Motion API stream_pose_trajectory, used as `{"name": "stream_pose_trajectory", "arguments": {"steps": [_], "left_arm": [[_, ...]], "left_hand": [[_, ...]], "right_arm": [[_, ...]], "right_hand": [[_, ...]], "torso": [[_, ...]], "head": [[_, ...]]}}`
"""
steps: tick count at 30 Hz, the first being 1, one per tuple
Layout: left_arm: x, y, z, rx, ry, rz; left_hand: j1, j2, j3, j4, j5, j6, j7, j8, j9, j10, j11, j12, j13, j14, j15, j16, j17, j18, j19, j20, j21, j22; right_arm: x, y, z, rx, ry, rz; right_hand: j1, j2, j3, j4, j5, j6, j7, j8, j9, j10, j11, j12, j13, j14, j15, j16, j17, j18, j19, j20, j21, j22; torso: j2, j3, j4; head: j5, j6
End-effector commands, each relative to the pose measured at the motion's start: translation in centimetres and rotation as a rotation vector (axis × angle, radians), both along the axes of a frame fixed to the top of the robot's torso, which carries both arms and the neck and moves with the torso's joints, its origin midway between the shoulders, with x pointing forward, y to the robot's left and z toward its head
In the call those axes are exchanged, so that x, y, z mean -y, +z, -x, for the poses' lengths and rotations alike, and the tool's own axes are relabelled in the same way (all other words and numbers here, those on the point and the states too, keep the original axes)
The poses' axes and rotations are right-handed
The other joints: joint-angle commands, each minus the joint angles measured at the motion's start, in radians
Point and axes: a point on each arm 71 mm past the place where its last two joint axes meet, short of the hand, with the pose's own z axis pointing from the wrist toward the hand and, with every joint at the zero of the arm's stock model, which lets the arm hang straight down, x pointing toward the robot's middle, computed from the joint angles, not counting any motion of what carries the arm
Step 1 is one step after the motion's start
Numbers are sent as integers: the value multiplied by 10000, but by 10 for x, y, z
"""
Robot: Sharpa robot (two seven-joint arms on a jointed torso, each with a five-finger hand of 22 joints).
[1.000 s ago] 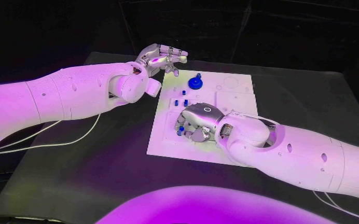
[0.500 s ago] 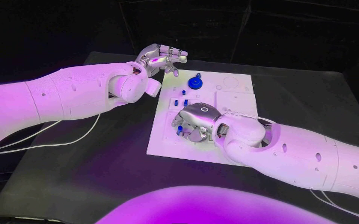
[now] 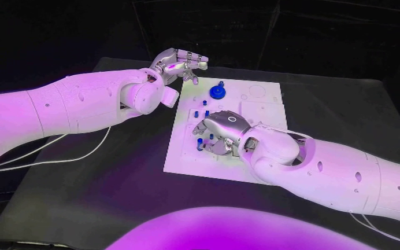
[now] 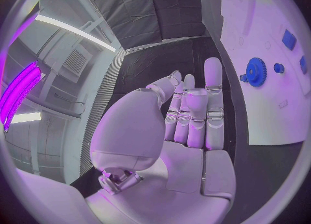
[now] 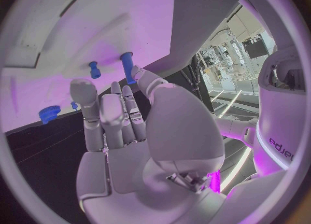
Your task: Assemble the parts on the task board
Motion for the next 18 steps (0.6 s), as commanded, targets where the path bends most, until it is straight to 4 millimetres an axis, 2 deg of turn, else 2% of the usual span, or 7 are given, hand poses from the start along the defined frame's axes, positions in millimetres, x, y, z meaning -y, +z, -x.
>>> {"name": "stream_pose_trajectory", "arguments": {"steps": [1,4,5,10,13,16,18], "left_arm": [[1,1,0,34,-74,75],[-1,1,0,34,-57,70],[-1,1,0,36,-39,65],[-6,2,0,63,78,29],[-7,2,0,67,101,21],[-7,1,0,65,102,20],[-7,1,0,62,109,16]], "left_hand": [[7,58,-28,-11,20,29,39,-32,-11,-62,24,70,17,-75,-25,-57,-12,126,-77,13,-53,-13],[7,58,-28,-11,20,29,39,-32,-11,-62,24,70,17,-75,-25,-57,-12,126,-77,13,-53,-13],[7,58,-28,-11,20,29,39,-32,-11,-62,24,70,17,-75,-25,-57,-12,126,-77,13,-53,-13],[7,58,-28,-11,20,29,39,-32,-11,-62,24,70,17,-75,-25,-57,-12,126,-77,13,-53,-13],[7,58,-28,-11,20,29,39,-32,-11,-62,24,70,17,-75,-25,-57,-12,126,-77,13,-53,-13],[7,58,-28,-11,20,29,39,-32,-11,-62,24,70,17,-75,-25,-57,-12,126,-77,13,-53,-13],[7,58,-28,-11,20,29,39,-32,-11,-62,24,70,17,-75,-25,-57,-12,126,-77,13,-53,-13]], "right_arm": [[4,9,1,426,-218,-1022],[20,15,6,263,-390,-1500],[27,17,7,138,-509,-1641],[66,40,0,-636,-1570,-2506],[94,52,-8,-1341,-2519,-2897],[124,58,-16,-2034,-3554,-2757],[139,57,-18,-2350,-4056,-2509]], "right_hand": [[-91,-36,-197,49,206,-84,-6,36,14,-97,-1,109,19,-69,23,-30,11,87,-76,6,-44,-9],[-172,-69,-785,266,711,-95,-9,59,19,-134,-24,379,42,-47,13,41,47,88,-40,0,-51,0],[-201,-55,-900,330,750,-80,-13,70,23,-103,-22,450,50,-42,11,52,50,86,-28,-3,-48,8],[-316,77,-1403,682,883,78,33,158,44,397,-57,961,150,6,-23,64,44,91,22,-23,-100,-57],[-400,163,-1561,864,900,148,59,191,48,900,-106,1293,266,113,-66,192,245,60,171,-59,13,133],[-582,176,-1795,1082,1000,327,-119,324,84,1858,-339,1928,594,327,-226,574,822,-70,616,-180,508,908],[-822,126,-2089,1293,1473,527,-282,507,136,2329,-512,2407,924,424,-379,729,1030,-145,864,-330,782,1311]], "torso": [[1,5,4],[-5,2,8],[-13,-2,0],[-41,-9,-68],[-51,-16,-86],[-45,-14,-94],[-46,-17,-104]], "head": [[-27,13],[-57,22],[-75,25],[-299,108],[-510,159],[-692,230],[-823,269]]}}
